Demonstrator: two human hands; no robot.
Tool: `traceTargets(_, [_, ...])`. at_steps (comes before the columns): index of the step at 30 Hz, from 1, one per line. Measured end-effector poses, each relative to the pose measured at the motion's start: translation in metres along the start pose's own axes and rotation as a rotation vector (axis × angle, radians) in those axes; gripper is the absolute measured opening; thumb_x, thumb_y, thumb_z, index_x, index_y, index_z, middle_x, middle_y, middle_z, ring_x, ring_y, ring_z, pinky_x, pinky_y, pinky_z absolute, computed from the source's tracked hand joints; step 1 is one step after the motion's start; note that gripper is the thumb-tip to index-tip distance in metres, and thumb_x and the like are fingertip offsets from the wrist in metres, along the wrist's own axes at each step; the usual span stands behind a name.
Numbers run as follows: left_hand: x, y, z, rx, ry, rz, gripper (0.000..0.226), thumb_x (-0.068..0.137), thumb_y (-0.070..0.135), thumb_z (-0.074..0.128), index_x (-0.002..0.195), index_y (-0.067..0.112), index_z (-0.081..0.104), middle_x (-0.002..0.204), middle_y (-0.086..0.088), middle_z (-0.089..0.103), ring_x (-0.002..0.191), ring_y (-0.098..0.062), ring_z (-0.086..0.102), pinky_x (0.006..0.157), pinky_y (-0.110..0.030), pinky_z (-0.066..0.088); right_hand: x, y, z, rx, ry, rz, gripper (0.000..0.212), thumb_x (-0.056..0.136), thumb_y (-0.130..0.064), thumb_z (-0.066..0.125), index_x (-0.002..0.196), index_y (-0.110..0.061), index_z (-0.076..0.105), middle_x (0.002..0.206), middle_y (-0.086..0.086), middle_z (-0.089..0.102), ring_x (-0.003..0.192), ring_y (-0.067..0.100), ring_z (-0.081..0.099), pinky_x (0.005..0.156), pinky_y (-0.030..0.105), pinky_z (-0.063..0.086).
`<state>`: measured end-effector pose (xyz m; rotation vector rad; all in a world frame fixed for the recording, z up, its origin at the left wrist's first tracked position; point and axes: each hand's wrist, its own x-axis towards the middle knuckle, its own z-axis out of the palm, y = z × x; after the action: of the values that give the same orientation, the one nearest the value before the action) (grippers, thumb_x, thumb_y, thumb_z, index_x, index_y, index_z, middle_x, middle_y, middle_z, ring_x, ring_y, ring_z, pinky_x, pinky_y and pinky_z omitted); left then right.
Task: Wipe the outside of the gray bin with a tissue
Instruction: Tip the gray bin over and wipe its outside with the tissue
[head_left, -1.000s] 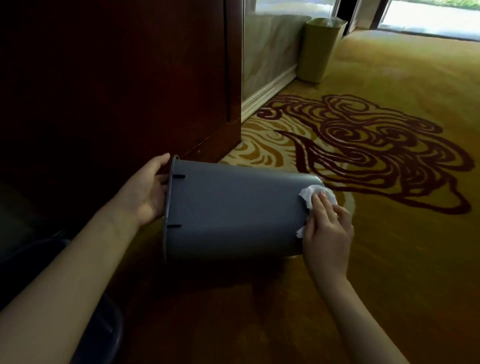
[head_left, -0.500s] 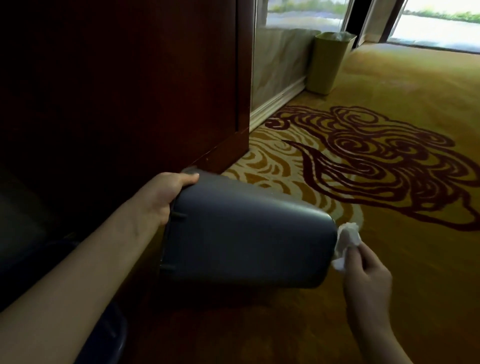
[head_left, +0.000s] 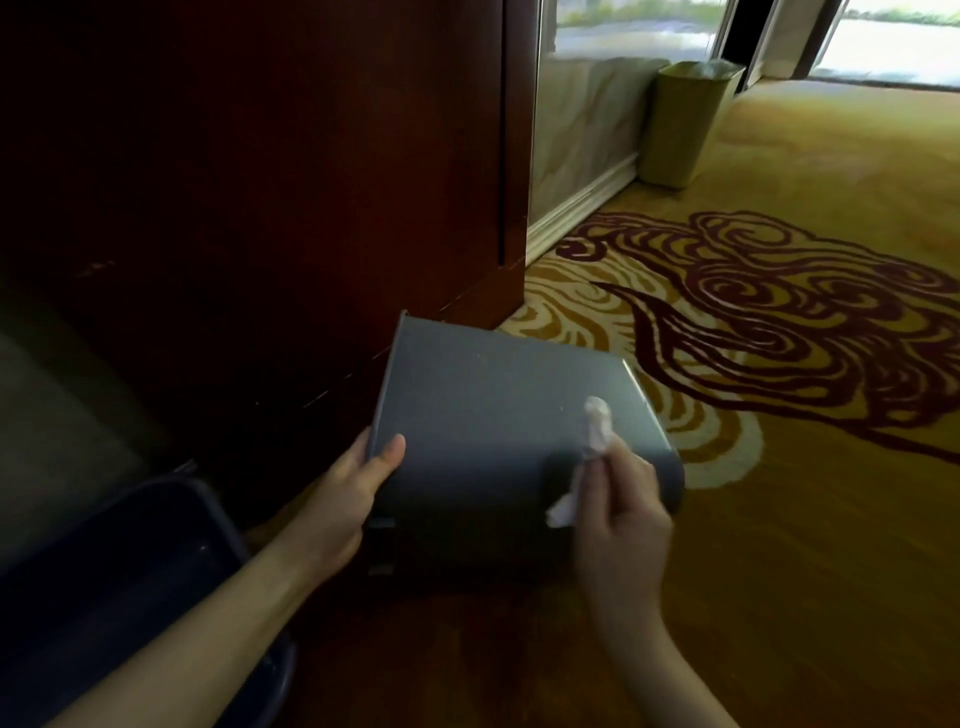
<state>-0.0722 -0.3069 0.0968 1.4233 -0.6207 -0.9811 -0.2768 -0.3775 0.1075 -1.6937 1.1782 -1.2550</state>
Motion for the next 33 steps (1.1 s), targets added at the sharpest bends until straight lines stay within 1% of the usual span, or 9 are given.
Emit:
traceTargets(3, [-0.004, -0.024, -0.005, -0.008, -0.040, -0.064, 0.048, 0.073, 0.045, 0.061, 0.120, 0.038, 0.053, 0.106, 0.009, 0.072, 0.099, -0.016, 0.067, 0.075, -0.033, 0.053, 0.002, -0.010, 0.040, -0.193, -0.219, -0.234, 0.036, 0.091, -0.014, 0.046, 0.126, -0.019, 0.051, 0.129, -0.002, 0.055, 0.118, 0.010, 0.046, 0.095, 0.024, 0.041])
traceTargets(8, [-0.008, -0.038, -0.014, -0.139, -0.132, -0.151, 0.047, 0.076, 0.045, 0.064, 0.120, 0.028, 0.058, 0.116, -0.004, 0.068, 0.108, -0.021, 0.063, 0.075, -0.028, 0.056, -0.014, 0.004, 0.078, -0.563, -0.571, -0.523, 0.047, 0.084, -0.023, 0.054, 0.130, -0.019, 0.044, 0.141, 0.002, 0.046, 0.123, 0.023, 0.044, 0.094, 0.035, 0.039])
traceTargets(11, [-0.007, -0.038, -0.015, -0.146, -0.102, -0.217, 0.048, 0.079, 0.046, 0.055, 0.118, 0.017, 0.058, 0.110, -0.006, 0.071, 0.103, -0.021, 0.066, 0.073, -0.030, 0.057, -0.012, 0.020, 0.068, -0.637, -0.512, -0.386, 0.045, 0.087, -0.021, 0.050, 0.132, -0.022, 0.044, 0.143, -0.001, 0.044, 0.128, 0.021, 0.040, 0.099, 0.037, 0.035])
traceTargets(16, [-0.005, -0.043, -0.022, -0.058, -0.125, -0.307, 0.045, 0.078, 0.053, 0.046, 0.112, 0.027, 0.059, 0.110, 0.007, 0.071, 0.105, -0.013, 0.064, 0.089, -0.033, 0.046, 0.013, 0.061, 0.013, -0.757, -0.293, -0.089, 0.045, 0.092, -0.017, 0.044, 0.136, -0.021, 0.042, 0.145, -0.001, 0.043, 0.131, 0.021, 0.035, 0.104, 0.037, 0.031])
traceTargets(21, [0.003, -0.033, -0.021, -0.061, -0.109, -0.315, 0.040, 0.079, 0.054, 0.047, 0.094, 0.027, 0.072, 0.103, 0.004, 0.074, 0.097, -0.013, 0.067, 0.069, -0.024, 0.056, 0.028, 0.079, -0.019, -0.738, -0.130, 0.022, 0.040, 0.088, -0.005, 0.051, 0.128, -0.007, 0.051, 0.133, 0.009, 0.056, 0.118, 0.029, 0.045, 0.095, 0.042, 0.038])
traceTargets(24, [0.021, -0.021, -0.014, 0.011, 0.058, -0.247, 0.034, 0.088, 0.046, 0.046, 0.103, 0.023, 0.068, 0.103, -0.002, 0.074, 0.091, -0.015, 0.069, 0.067, -0.028, 0.054, 0.030, 0.079, -0.021, -0.610, -0.036, 0.061, 0.041, 0.088, 0.000, 0.049, 0.129, -0.004, 0.050, 0.132, 0.012, 0.056, 0.114, 0.029, 0.047, 0.092, 0.042, 0.043])
traceTargets(26, [0.039, -0.012, -0.008, 0.039, 0.143, -0.248, 0.034, 0.091, 0.041, 0.047, 0.110, 0.019, 0.063, 0.102, -0.003, 0.071, 0.091, -0.018, 0.067, 0.068, -0.032, 0.052, 0.028, 0.072, -0.014, -0.511, -0.008, 0.051, 0.042, 0.089, -0.002, 0.047, 0.131, -0.007, 0.048, 0.133, 0.010, 0.055, 0.117, 0.024, 0.046, 0.095, 0.038, 0.043])
traceTargets(29, [0.064, 0.000, -0.001, 0.018, 0.176, -0.319, 0.033, 0.091, 0.040, 0.049, 0.102, 0.012, 0.065, 0.094, -0.005, 0.069, 0.087, -0.020, 0.065, 0.065, -0.033, 0.051, 0.019, 0.049, 0.017, -0.414, -0.109, -0.086, 0.042, 0.090, -0.008, 0.048, 0.131, -0.016, 0.047, 0.133, 0.002, 0.054, 0.117, 0.013, 0.044, 0.094, 0.030, 0.042])
traceTargets(33, [0.078, 0.005, 0.007, -0.058, 0.203, -0.397, 0.035, 0.094, 0.034, 0.044, 0.092, 0.006, 0.064, 0.080, -0.010, 0.069, 0.069, -0.021, 0.066, 0.052, -0.030, 0.051, 0.019, 0.023, 0.078, -0.397, -0.340, -0.313, 0.040, 0.088, -0.007, 0.053, 0.128, -0.015, 0.053, 0.132, 0.005, 0.056, 0.113, 0.022, 0.048, 0.092, 0.033, 0.043])
